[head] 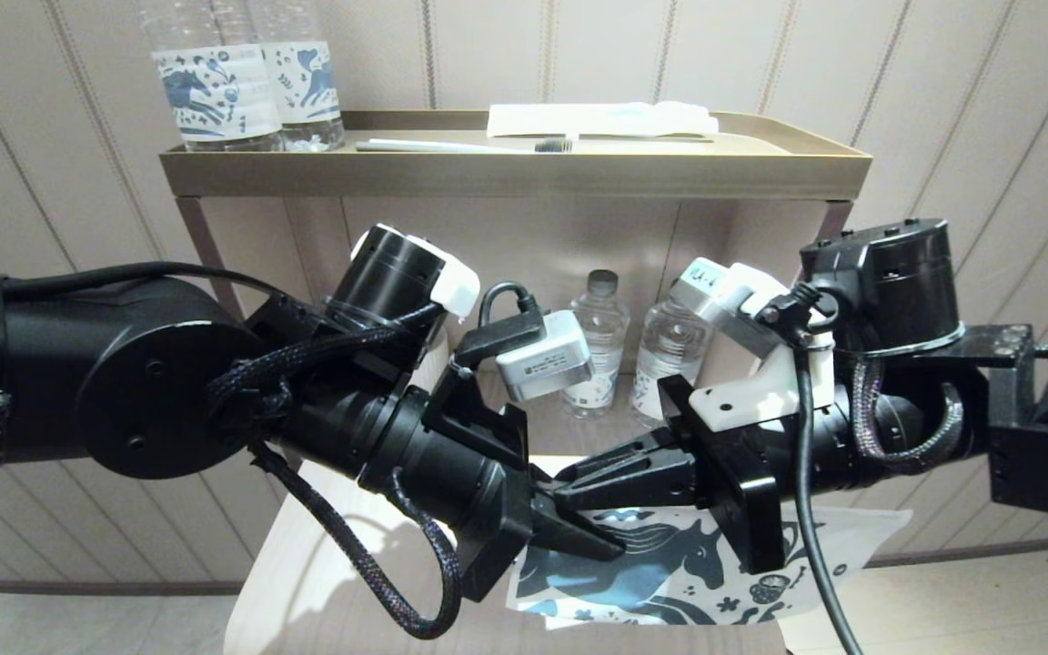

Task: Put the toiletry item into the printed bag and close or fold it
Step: Close the strorage bag and place it on the desk

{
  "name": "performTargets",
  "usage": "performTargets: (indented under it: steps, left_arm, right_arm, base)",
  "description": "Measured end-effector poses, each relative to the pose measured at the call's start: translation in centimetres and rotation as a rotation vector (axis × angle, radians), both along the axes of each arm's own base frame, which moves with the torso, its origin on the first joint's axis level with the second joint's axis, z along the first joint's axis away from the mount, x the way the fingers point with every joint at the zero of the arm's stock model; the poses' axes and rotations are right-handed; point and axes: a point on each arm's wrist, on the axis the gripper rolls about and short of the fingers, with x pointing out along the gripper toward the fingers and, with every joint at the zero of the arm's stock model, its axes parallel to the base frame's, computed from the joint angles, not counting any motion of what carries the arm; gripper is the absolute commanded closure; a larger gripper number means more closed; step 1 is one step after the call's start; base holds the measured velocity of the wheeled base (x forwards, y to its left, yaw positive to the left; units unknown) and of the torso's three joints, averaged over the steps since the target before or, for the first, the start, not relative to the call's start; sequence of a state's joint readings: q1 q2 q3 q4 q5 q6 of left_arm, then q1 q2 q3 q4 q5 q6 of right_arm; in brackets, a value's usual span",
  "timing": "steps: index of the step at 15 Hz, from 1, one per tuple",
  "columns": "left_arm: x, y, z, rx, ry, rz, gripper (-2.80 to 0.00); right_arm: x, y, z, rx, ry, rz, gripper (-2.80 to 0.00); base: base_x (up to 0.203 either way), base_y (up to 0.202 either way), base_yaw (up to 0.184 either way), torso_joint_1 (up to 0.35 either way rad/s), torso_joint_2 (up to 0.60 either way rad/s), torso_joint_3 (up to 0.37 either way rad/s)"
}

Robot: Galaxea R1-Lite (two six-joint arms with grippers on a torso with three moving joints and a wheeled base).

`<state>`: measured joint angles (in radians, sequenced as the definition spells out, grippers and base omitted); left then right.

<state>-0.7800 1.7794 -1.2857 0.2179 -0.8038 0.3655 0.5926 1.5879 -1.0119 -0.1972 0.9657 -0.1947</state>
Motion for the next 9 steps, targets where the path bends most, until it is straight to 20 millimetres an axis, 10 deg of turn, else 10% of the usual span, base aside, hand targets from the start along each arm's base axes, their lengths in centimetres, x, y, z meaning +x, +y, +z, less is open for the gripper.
performTargets:
  steps: [9]
  left_arm:
    - [1.9,2.5,1.0,-0.025,-0.024,0.096,0.0]
  right_arm:
    - [-0.3,-0.7,0.2,0.009,-0.021,-0.023,0.0]
  base:
    - [0.0,0.0,0.0,0.0,0.0,0.0]
